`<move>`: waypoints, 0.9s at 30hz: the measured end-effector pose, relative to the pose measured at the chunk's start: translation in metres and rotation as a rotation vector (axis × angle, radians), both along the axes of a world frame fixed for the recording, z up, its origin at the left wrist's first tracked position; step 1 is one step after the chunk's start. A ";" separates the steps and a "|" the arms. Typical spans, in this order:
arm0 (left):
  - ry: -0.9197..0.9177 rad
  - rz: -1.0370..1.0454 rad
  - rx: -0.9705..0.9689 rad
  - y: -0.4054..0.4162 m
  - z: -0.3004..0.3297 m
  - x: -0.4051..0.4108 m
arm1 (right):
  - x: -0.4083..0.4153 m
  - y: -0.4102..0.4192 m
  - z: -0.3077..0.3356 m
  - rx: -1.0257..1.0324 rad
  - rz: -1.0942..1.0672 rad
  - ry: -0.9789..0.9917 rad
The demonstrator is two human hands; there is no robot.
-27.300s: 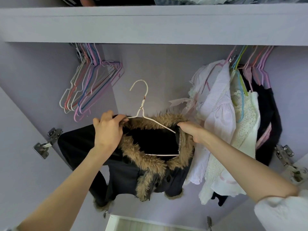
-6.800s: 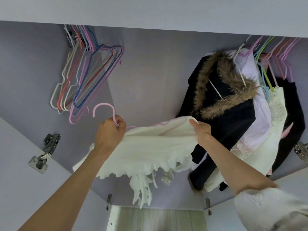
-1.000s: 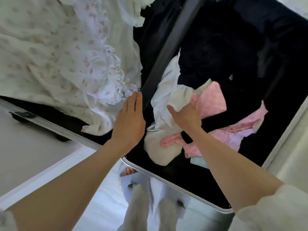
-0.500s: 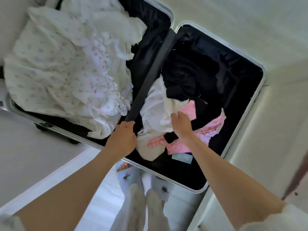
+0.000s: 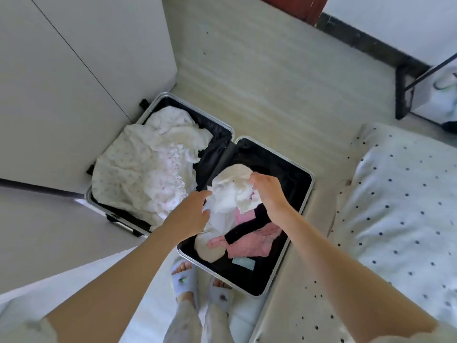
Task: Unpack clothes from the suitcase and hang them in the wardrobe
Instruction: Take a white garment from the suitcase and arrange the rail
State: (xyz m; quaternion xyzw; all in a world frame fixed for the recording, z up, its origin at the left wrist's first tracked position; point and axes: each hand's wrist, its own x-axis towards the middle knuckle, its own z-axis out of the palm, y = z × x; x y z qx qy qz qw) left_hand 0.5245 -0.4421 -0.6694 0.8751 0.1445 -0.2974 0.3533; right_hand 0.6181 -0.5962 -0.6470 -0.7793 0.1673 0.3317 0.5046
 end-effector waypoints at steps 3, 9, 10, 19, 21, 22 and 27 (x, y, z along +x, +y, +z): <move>-0.057 0.019 -0.001 -0.002 0.049 -0.009 | 0.002 0.001 0.061 0.058 0.038 0.000; -0.211 0.178 -0.102 0.007 0.165 -0.049 | -0.025 0.033 0.199 0.151 0.186 -0.016; -0.219 0.209 -0.123 0.006 0.176 -0.055 | -0.031 0.037 0.212 0.197 0.237 -0.017; -0.342 0.430 -0.052 0.022 0.281 -0.158 | -0.131 0.091 0.344 0.125 0.907 -0.096; -0.351 0.409 -0.016 0.034 0.296 -0.189 | -0.158 0.103 0.367 0.103 1.026 -0.102; -0.360 0.425 -0.007 0.043 0.304 -0.208 | -0.174 0.112 0.377 0.088 1.069 -0.119; -0.409 0.506 0.064 0.100 0.330 -0.310 | -0.256 0.158 0.408 0.024 1.252 -0.202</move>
